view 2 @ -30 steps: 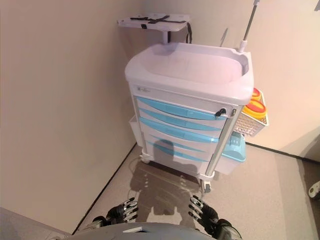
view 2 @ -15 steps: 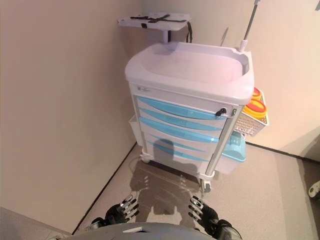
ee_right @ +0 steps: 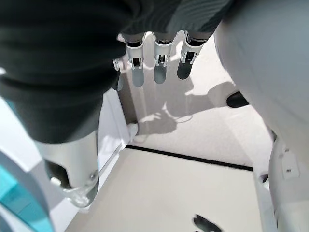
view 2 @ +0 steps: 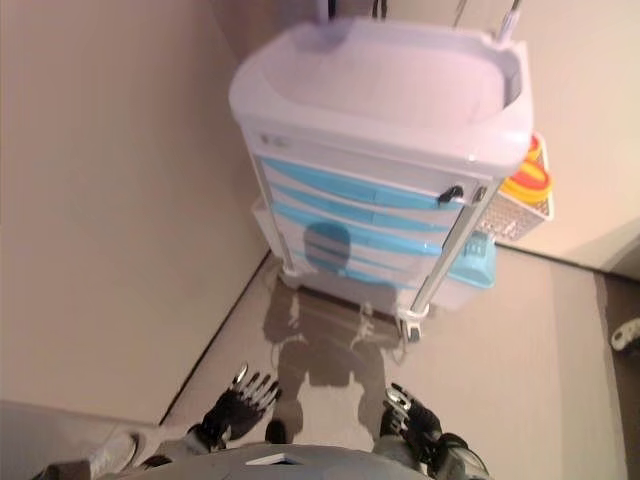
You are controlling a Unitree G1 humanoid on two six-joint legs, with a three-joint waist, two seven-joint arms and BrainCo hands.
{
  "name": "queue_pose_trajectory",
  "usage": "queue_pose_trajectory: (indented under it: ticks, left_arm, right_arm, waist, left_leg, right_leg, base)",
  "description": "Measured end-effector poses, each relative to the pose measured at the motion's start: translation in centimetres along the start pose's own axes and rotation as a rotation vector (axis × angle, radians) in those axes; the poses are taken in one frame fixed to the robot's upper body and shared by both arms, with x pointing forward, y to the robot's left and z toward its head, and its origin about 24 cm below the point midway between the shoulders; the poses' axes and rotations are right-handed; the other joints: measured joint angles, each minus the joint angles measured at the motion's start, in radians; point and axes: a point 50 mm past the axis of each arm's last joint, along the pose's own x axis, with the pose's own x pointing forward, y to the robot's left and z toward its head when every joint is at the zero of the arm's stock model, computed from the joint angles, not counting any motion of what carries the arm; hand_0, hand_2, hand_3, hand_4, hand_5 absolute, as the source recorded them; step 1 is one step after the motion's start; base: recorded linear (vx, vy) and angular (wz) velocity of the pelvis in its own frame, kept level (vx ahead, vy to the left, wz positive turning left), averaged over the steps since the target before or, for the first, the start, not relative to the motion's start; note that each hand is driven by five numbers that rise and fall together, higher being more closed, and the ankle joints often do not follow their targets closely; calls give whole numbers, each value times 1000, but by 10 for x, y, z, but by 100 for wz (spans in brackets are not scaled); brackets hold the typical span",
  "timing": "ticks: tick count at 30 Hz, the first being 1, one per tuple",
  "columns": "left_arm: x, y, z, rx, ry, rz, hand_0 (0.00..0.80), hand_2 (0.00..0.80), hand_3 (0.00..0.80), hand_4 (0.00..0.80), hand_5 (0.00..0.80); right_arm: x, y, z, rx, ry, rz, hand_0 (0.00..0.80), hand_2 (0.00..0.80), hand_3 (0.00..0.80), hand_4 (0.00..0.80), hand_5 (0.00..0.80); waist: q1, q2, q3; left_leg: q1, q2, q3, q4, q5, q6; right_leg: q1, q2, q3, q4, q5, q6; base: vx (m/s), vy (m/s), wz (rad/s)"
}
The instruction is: Open the drawer and pick up the medicine
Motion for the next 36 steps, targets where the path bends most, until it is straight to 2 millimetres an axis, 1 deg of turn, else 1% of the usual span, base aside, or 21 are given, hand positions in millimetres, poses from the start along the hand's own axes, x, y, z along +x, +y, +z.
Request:
queue_pose_trajectory:
  ticks: [3,4,6,7,9,10,11,13,16,19,23,25,28,32,35,36]
  left_arm:
    - [9,-16,1,-14,1,-47,0,0,0,0,0]
    - [11,-21,3,-24,-12,-56,0,0,0,0,0]
    - [14,-29,11,-42,-44,-78,0,0,0,0,0]
    - [15,-35,15,-44,-57,-100,0,0,0,0,0]
    - [19,-47,22,-27,-71,-137,0,0,0,0,0]
    - [21,-52,25,-18,-75,-150,0,0,0,0,0]
    - [23,-58,27,-8,-82,-164,0,0,0,0,0]
    - [26,-70,31,9,-94,-194,0,0,0,0,0]
    - [30,-86,35,27,-102,-258,0,0,0,0,0]
    - [32,-95,36,23,-116,-300,0,0,0,0,0]
    - [33,-109,38,10,-125,-370,0,0,0,0,0]
    - [34,-113,38,2,-130,-388,0,0,0,0,0]
    - [34,-126,39,5,-148,-456,0,0,0,0,0]
    - [34,-144,42,-10,-169,-555,0,0,0,0,0]
    - [33,-160,42,-41,-171,-654,0,0,0,0,0]
    - [33,-165,43,-44,-172,-677,0,0,0,0,0]
  right_arm:
    - [3,5,7,-15,-31,21,0,0,0,0,0]
    - [4,7,10,-19,-42,31,0,0,0,0,0]
    - [6,10,13,-23,-53,44,0,0,0,0,0]
    - [7,12,15,-27,-62,51,0,0,0,0,0]
    - [10,15,22,-39,-84,66,0,0,0,0,0]
    - [11,17,26,-45,-94,73,0,0,0,0,0]
    - [13,20,31,-54,-111,84,0,0,0,0,0]
    - [17,26,42,-73,-149,107,0,0,0,0,0]
    - [22,40,57,-106,-191,153,0,0,0,0,0]
    - [27,53,70,-138,-224,188,0,0,0,0,0]
    - [28,65,81,-163,-271,223,0,0,0,0,0]
    - [29,69,85,-154,-289,233,0,0,0,0,0]
    - [28,74,91,-160,-315,253,0,0,0,0,0]
    - [28,81,98,-151,-340,279,0,0,0,0,0]
    - [27,86,103,-151,-359,301,0,0,0,0,0]
    - [27,88,104,-149,-361,305,0,0,0,0,0]
  waist:
    - [-6,-18,50]
    - [-8,-27,64]
    - [-9,-45,86]
    - [-13,-59,104]
    - [-15,-79,132]
    - [-23,-88,150]
    - [-26,-94,167]
    - [-34,-97,197]
    - [-34,-99,237]
    - [-31,-98,274]
    - [-30,-98,308]
    - [-31,-98,317]
    - [-32,-99,329]
    - [-33,-108,357]
    - [-37,-114,362]
    - [-37,-116,365]
  left_leg:
    - [-7,1,12,26,-13,2]
    - [-18,1,12,47,-25,-2]
    - [-39,5,19,77,-36,1]
    - [-57,6,22,106,-48,0]
    - [-105,12,25,165,-71,3]
    - [-129,10,25,197,-82,4]
    - [-166,12,18,239,-101,8]
    - [-233,15,7,315,-129,13]
    - [-316,13,-11,393,-155,19]
    - [-378,12,-23,454,-172,28]
    - [-445,5,-32,517,-191,37]
    - [-467,1,-34,540,-196,42]
    - [-498,-7,-41,566,-203,44]
    - [-533,-7,-51,593,-206,44]
    - [-579,-7,-64,603,-203,47]
    - [-589,-6,-69,609,-202,46]
  right_leg:
    - [-8,4,17,11,-1,0]
    - [-11,3,19,13,-2,1]
    - [-29,4,31,24,-1,1]
    - [-44,5,37,37,-3,0]
    - [-78,4,45,63,-4,-2]
    - [-90,5,45,74,-6,-3]
    - [-115,4,47,95,-10,-4]
    - [-159,2,48,128,-15,-1]
    - [-220,-4,53,164,-16,0]
    - [-265,-4,64,196,-19,5]
    - [-332,-14,71,270,-42,16]
    - [-359,-21,74,303,-54,17]
    - [-398,-29,78,351,-71,19]
    - [-434,-29,82,381,-77,18]
    - [-480,-15,99,401,-80,17]
    - [-488,-11,98,405,-80,17]
  base:
    - [25,-25,-11]
    - [14,-12,-10]
    - [-32,-2,-13]
    - [-81,2,-14]
    - [-108,18,-8]
    - [-131,33,0]
    - [-102,27,3]
    - [-104,22,3]
    - [-89,-4,5]
    - [-54,-5,7]
    - [-36,13,5]
    - [-31,-11,5]
    - [-14,-17,6]
    - [-6,-8,0]
    - [23,-4,1]
    - [65,-13,1]
